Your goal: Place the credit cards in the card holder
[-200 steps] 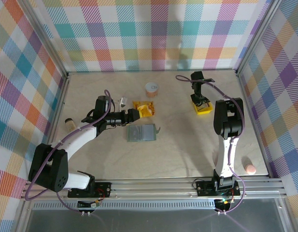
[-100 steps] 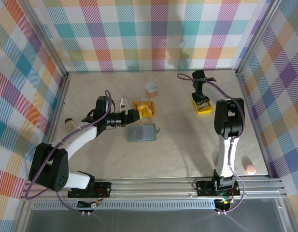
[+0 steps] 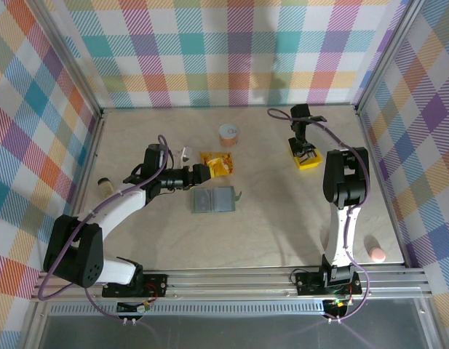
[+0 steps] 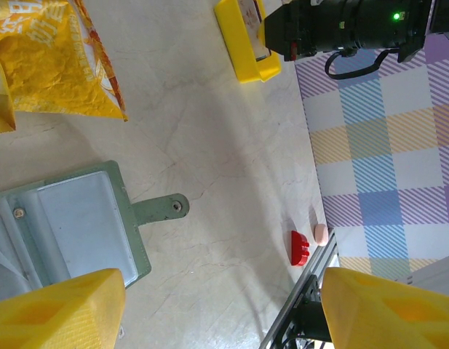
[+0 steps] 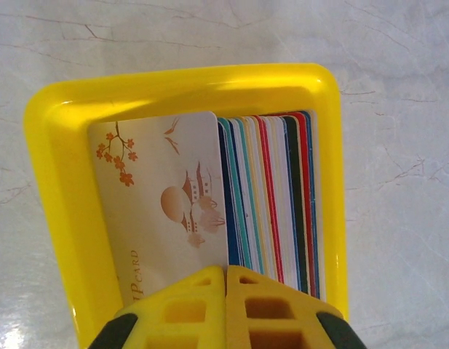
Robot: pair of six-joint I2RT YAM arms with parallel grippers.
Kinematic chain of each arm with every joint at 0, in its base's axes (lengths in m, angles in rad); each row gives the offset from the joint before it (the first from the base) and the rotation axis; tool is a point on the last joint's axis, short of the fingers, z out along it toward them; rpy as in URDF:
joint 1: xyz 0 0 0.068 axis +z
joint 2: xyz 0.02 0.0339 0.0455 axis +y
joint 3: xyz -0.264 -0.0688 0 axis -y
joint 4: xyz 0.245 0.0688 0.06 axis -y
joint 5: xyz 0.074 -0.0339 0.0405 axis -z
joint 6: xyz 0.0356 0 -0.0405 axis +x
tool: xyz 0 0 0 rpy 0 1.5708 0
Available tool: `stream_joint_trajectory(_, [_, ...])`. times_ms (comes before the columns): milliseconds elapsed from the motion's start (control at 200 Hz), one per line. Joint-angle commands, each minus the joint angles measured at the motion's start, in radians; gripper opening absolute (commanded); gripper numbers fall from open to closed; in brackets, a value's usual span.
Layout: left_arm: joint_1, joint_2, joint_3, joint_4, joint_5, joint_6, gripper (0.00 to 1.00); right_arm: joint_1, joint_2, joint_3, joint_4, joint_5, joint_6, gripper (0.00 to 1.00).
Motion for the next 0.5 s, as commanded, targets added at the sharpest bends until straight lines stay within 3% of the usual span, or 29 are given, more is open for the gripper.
stream_joint_trajectory(0, [-0.004, -0.003, 0.02, -0.002, 0.0, 0.019, 0.71, -0.006, -0.06, -0.029, 0.012, -0.068, 0.05, 0.01])
stream_joint_trajectory(495, [-0.006, -0.044, -0.001, 0.024, 0.001, -0.015, 0.69, -0.015, -0.294, -0.14, 0.08, -0.258, 0.201, 0.0])
